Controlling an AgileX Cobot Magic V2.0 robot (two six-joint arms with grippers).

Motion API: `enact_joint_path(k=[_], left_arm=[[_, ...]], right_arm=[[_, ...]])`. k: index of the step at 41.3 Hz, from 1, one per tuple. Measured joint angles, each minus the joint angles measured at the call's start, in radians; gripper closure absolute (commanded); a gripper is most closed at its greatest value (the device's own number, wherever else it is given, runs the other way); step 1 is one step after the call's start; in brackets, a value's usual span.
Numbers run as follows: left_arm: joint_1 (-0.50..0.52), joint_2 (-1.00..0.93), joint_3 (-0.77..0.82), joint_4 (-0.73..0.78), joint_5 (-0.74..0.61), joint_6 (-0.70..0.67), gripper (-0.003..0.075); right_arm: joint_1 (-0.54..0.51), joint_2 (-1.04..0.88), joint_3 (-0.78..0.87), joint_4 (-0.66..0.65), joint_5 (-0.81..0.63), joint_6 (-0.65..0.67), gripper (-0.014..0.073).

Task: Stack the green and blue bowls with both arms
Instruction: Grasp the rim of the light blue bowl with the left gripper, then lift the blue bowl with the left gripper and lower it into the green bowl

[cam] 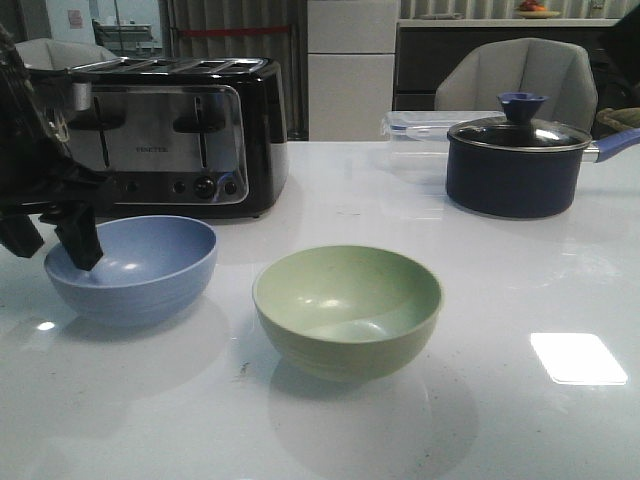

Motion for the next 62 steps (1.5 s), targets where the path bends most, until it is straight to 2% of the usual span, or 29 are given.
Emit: enact_joint_path(k=[8,14,22,36,46,62], left_arm=[[0.000,0.008,-0.006,-0.001,-0.001,0.000,0.0634],[0.000,0.008,-0.026,-0.028,0.004,-0.002,0.0624],[-0.019,-0.037,-0.085,-0.082,0.079,0.023,0.0624],[-0.193,-0.135,-0.243,-0.160,0.228,0.080,0.0624],[-0.313,-0.102,-0.258,-0.221,0.235,0.082,0.0624],[-0.336,0.047,-0.260,-0.292,0.164,0.084,0.0624]], right_arm=[[0.000,0.000,0.000,-0.001,0.000,0.000,0.0169],[0.000,0.000,0.000,-0.001,0.000,0.000,0.0169],[0.000,0.000,0.000,-0.002,0.000,0.000,0.0169],[0.000,0.000,0.000,-0.002,0.002,-0.002,0.0169],[0.000,0.000,0.000,-0.002,0.002,-0.002,0.0169],[0.000,0.000,0.000,-0.002,0.002,-0.002,0.0169]])
